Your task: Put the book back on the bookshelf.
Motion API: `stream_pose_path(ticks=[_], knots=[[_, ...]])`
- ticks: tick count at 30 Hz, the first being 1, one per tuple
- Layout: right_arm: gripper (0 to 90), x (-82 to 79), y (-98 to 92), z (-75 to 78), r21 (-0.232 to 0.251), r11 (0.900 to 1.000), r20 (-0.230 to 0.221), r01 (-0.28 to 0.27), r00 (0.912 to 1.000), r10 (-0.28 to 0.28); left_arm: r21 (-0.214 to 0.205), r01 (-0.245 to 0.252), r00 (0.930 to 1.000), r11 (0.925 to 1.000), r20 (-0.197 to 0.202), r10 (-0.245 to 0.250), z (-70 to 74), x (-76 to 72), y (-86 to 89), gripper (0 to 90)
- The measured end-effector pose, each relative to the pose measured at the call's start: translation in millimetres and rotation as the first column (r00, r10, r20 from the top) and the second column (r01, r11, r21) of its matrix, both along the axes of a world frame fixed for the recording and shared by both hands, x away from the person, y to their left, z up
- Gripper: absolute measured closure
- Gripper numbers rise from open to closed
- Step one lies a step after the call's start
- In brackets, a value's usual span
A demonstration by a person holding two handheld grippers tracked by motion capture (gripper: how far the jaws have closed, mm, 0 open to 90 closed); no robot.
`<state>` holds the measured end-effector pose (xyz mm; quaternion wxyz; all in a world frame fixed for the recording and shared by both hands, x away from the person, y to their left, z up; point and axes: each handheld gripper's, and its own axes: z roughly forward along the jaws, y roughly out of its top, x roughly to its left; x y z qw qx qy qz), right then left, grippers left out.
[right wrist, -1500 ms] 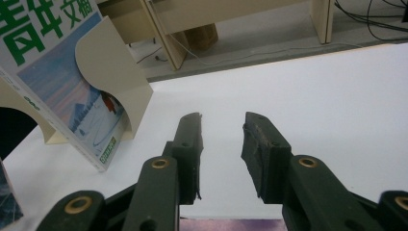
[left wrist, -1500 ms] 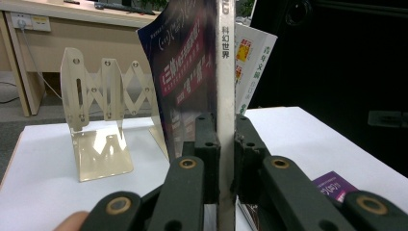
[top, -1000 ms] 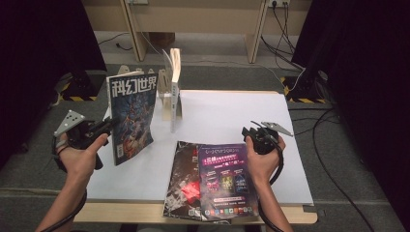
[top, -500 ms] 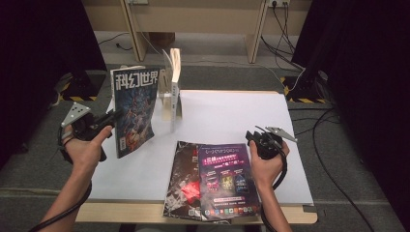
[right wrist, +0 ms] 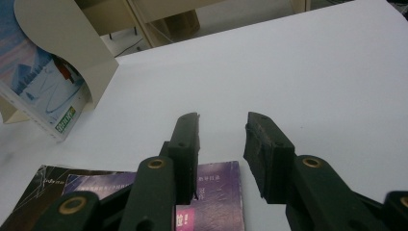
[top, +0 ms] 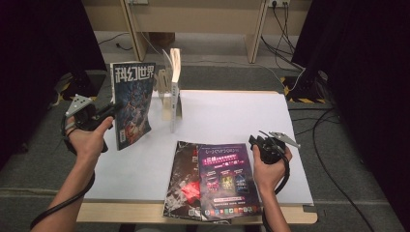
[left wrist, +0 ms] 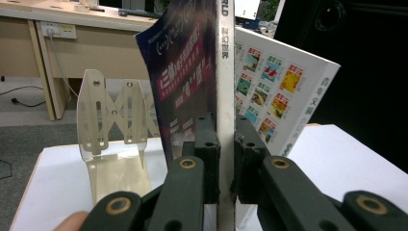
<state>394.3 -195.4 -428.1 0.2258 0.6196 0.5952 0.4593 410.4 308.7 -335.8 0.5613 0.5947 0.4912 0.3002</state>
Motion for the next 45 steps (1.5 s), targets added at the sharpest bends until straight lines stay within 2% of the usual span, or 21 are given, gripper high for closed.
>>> stream_pose_path(ticks=[13,22,29,36,45], knots=[[65.6,-0.9,-3.5,-1.7,-0.004,1.0,0.003,0.002,1.0,-0.002,0.0,-0.03,0.9994,0.9995,-0.015,0.03,-1.9,21.5,-6.2,82.9],[65.7,-1.2,-3.4,-3.1,-0.003,1.0,-0.003,0.004,1.0,-0.004,-0.003,-0.025,0.9995,0.9997,-0.022,0.025,-0.9,32.4,-14.3,82.9],[65.7,-0.9,-4.5,-4.1,-0.008,1.0,-0.001,0.003,1.0,-0.003,0.019,-0.026,0.9994,0.9995,-0.023,0.026,-1.9,41.9,-22.9,82.9],[65.7,-1.0,-5.8,-4.0,-0.006,1.0,-0.002,0.006,1.0,-0.006,0.029,-0.046,0.9988,0.9985,-0.016,0.046,1.5,44.2,-20.9,82.9],[65.7,-1.6,-8.2,-3.5,-0.005,0.9999,-0.002,0.012,0.9999,-0.012,0.032,-0.077,0.9969,0.9965,-0.017,0.077,0.9,48.5,-8.9,82.9]])
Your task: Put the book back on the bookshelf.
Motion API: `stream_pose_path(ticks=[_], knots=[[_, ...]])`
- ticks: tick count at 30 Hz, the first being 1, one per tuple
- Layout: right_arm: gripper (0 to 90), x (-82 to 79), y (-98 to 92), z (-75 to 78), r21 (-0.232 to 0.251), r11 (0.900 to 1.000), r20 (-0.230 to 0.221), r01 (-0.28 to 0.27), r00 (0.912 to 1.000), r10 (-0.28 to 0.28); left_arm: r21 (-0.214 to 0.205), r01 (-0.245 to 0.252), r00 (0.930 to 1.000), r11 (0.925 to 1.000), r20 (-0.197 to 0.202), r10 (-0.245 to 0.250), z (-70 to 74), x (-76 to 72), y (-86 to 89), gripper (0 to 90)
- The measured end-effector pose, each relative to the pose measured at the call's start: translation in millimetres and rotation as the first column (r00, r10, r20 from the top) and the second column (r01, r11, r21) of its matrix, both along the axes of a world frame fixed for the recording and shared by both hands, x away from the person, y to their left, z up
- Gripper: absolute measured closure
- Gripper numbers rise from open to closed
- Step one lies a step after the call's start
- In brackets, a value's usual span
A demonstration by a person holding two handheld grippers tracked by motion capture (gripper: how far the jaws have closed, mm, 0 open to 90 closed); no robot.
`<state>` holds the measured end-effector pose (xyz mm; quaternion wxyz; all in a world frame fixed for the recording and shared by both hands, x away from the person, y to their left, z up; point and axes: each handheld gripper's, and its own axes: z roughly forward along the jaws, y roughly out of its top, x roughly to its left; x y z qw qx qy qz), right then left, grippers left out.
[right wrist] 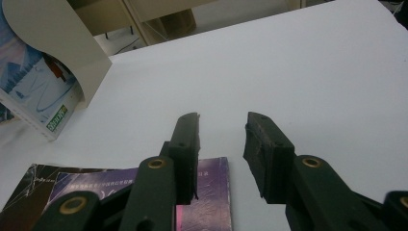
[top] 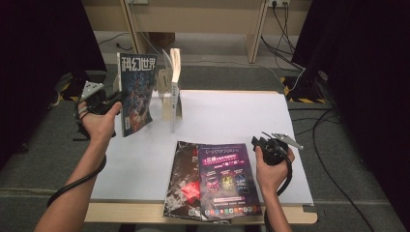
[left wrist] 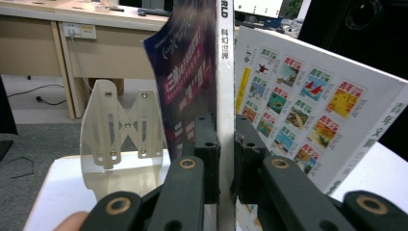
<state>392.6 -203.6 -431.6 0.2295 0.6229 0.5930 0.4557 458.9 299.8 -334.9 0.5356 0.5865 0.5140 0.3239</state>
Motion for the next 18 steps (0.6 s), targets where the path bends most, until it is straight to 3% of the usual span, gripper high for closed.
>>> stream_pose_path(ticks=[18], knots=[[65.9,1.1,-0.4,-2.4,0.004,1.0,-0.008,0.003,1.0,-0.003,0.012,-0.018,0.9995,0.9998,-0.025,0.018,-3.0,24.5,-5.2,82.9]])
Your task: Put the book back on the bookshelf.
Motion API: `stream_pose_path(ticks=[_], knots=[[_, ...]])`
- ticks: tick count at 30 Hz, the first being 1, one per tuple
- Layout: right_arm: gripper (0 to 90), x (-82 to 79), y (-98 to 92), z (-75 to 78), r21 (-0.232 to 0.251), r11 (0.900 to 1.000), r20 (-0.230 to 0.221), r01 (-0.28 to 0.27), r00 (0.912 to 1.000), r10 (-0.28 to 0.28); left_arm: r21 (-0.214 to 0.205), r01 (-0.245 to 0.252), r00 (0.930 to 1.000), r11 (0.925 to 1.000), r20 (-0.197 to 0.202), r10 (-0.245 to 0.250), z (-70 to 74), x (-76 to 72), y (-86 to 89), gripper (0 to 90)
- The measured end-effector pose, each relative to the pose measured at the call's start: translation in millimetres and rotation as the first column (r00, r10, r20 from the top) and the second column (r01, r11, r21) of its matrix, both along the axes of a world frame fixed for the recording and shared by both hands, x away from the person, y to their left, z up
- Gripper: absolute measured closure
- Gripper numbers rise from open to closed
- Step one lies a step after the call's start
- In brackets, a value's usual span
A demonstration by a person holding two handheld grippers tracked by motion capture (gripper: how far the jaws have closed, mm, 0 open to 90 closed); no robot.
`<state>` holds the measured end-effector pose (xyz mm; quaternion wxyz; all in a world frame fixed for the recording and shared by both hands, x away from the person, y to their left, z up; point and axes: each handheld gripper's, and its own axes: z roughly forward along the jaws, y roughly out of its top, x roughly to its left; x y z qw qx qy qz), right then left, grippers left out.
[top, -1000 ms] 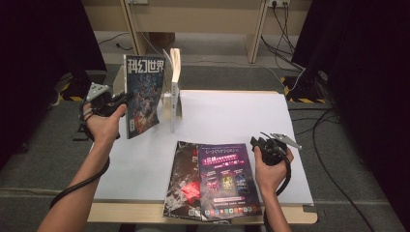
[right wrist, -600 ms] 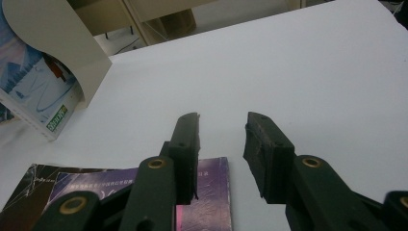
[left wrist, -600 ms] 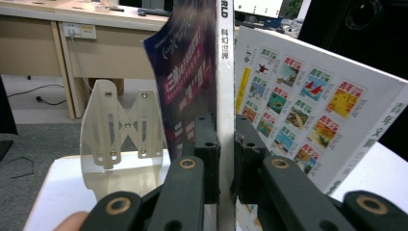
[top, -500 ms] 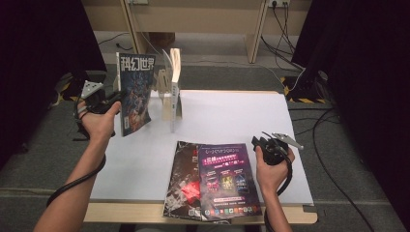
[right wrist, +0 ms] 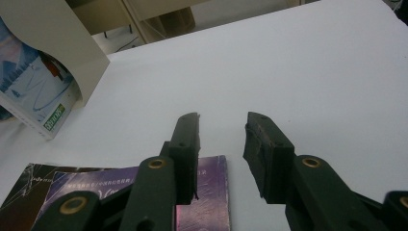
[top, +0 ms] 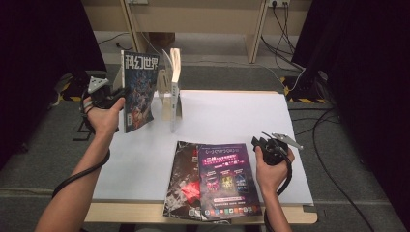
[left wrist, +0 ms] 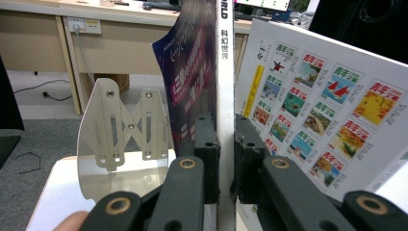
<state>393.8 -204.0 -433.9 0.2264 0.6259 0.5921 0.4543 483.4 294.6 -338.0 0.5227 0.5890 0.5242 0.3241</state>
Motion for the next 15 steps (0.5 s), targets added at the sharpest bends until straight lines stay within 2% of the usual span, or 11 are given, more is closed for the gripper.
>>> stream_pose_path(ticks=[9,15], knots=[[66.0,0.9,0.3,-0.7,0.0,1.0,-0.001,-0.001,1.0,0.001,0.009,-0.003,1.0,1.0,0.006,0.003,5.5,16.3,-6.3,82.9],[66.0,1.0,-0.3,-0.7,0.001,1.0,-0.001,-0.001,1.0,0.001,0.026,-0.003,0.9997,0.9997,0.025,0.002,1.5,30.6,-9.5,82.8]])
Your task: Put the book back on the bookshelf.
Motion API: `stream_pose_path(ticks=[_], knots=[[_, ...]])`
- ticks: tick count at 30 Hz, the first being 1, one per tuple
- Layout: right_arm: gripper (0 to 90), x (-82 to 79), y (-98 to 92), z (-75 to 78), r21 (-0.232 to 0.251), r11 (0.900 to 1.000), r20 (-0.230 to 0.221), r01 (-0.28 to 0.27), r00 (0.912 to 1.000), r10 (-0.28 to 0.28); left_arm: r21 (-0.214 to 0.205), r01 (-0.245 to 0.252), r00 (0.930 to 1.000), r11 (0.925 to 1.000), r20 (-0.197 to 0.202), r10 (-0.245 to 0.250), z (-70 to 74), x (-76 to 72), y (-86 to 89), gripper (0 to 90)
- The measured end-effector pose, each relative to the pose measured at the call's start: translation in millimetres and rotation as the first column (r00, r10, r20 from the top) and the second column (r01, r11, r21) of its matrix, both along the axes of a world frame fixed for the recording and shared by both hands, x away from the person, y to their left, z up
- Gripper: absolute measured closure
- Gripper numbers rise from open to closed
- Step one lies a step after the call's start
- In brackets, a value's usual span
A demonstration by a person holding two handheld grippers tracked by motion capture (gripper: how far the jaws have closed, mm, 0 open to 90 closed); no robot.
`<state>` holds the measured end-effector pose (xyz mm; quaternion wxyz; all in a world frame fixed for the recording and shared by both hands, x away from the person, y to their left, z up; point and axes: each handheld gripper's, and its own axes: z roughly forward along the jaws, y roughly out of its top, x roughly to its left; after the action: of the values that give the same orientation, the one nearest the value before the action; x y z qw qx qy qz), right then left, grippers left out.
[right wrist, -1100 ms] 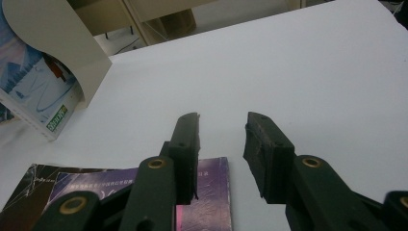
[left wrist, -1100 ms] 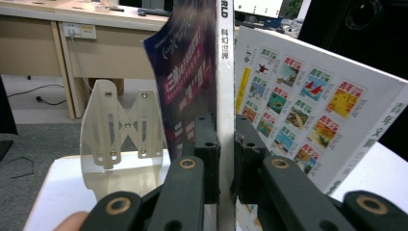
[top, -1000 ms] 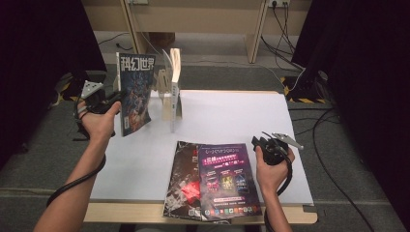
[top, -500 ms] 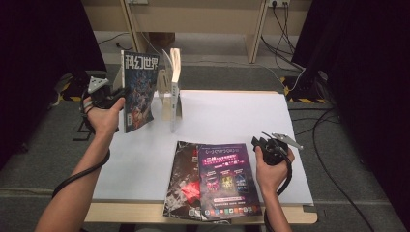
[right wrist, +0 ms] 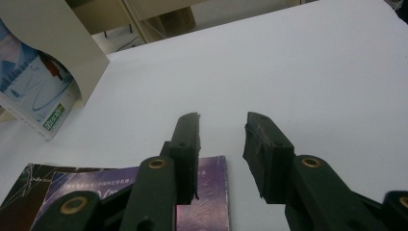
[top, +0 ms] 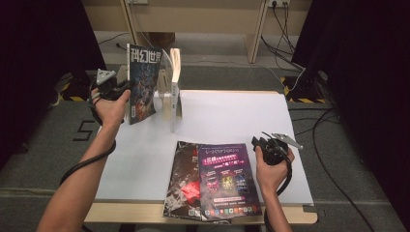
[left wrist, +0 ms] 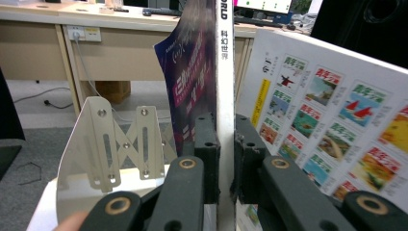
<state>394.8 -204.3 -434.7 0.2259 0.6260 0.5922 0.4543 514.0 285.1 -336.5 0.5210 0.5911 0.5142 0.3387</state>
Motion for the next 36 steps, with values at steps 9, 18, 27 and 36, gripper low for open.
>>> stream_pose_path(ticks=[9,18,27,36], knots=[[66.2,0.3,-0.8,-1.0,-0.005,1.0,-0.002,-0.002,1.0,0.002,0.004,-0.03,0.9995,0.9995,0.01,0.03,-11.2,14.5,-3.2,82.7],[66.3,0.3,0.6,-1.3,-0.001,1.0,-0.004,-0.008,1.0,0.008,0.01,-0.044,0.9978,0.999,0.05,0.043,-26.8,6.8,4.2,82.0],[66.1,-0.4,0.3,-2.7,-0.012,0.9998,0.0,-0.012,0.9999,0.012,0.08,0.012,0.9996,0.9967,0.024,-0.014,-44.3,-17.9,6.5,78.6],[65.9,-0.8,0.6,-2.9,-0.01,0.9999,-0.005,-0.011,0.9999,0.011,0.092,0.047,0.9988,0.9946,-0.013,-0.046,-53.5,-27.8,5.9,75.1]])
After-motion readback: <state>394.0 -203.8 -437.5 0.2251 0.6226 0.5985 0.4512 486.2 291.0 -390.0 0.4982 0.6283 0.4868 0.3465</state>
